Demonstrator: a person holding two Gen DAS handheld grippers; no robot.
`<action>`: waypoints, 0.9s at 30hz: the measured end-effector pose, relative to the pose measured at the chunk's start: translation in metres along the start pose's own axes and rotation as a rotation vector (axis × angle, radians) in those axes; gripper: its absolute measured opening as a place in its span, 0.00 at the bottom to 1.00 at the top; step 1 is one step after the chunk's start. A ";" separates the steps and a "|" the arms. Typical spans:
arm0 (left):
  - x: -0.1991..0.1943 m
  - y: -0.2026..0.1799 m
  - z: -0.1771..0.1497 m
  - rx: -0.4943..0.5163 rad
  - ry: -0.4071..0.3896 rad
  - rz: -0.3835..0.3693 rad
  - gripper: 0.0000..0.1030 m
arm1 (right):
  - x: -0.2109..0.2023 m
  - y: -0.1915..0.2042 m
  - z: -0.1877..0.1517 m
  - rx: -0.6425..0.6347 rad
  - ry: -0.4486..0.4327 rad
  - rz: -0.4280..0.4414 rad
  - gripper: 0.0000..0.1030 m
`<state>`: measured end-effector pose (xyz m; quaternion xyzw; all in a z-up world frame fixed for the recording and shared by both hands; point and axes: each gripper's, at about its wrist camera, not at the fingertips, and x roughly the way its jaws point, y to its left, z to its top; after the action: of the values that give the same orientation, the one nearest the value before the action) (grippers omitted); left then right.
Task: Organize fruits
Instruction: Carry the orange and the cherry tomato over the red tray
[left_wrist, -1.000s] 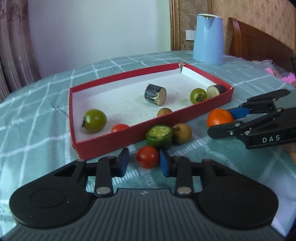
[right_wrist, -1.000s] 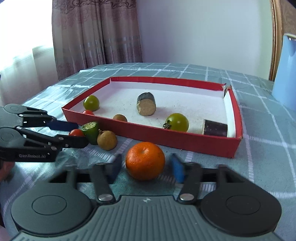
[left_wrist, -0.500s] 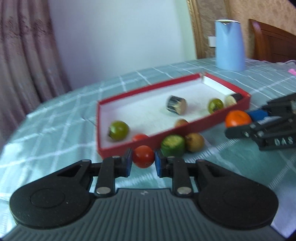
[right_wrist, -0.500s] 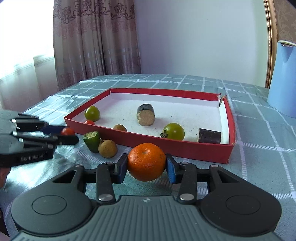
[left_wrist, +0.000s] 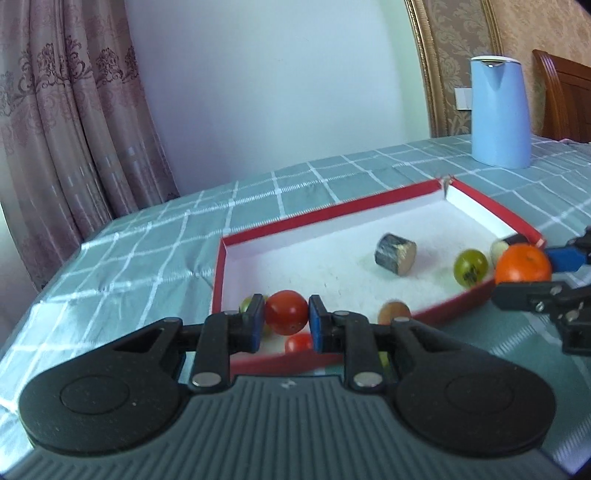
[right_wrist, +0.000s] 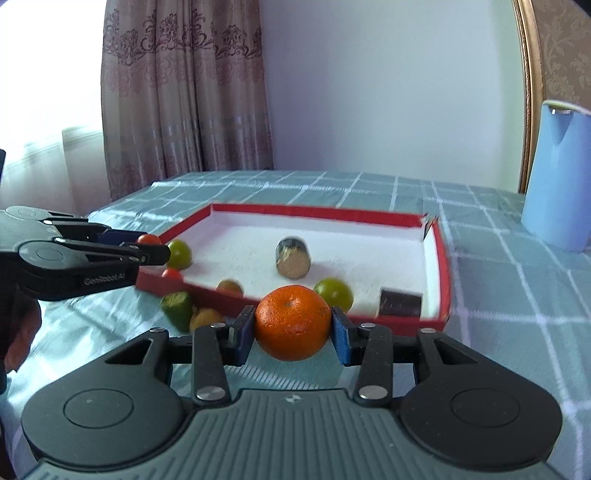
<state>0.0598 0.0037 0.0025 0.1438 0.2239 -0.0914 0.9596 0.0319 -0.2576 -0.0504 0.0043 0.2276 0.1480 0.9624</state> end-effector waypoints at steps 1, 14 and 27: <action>0.004 -0.001 0.003 0.000 -0.002 0.007 0.22 | 0.002 -0.002 0.005 -0.005 -0.007 -0.014 0.41; 0.070 -0.009 0.035 -0.029 0.036 0.068 0.22 | 0.080 -0.039 0.053 0.025 0.030 -0.168 0.41; 0.121 -0.007 0.043 -0.082 0.134 0.088 0.22 | 0.128 -0.060 0.055 0.078 0.125 -0.215 0.41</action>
<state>0.1823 -0.0299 -0.0173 0.1200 0.2848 -0.0302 0.9506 0.1822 -0.2754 -0.0616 0.0079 0.2920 0.0351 0.9557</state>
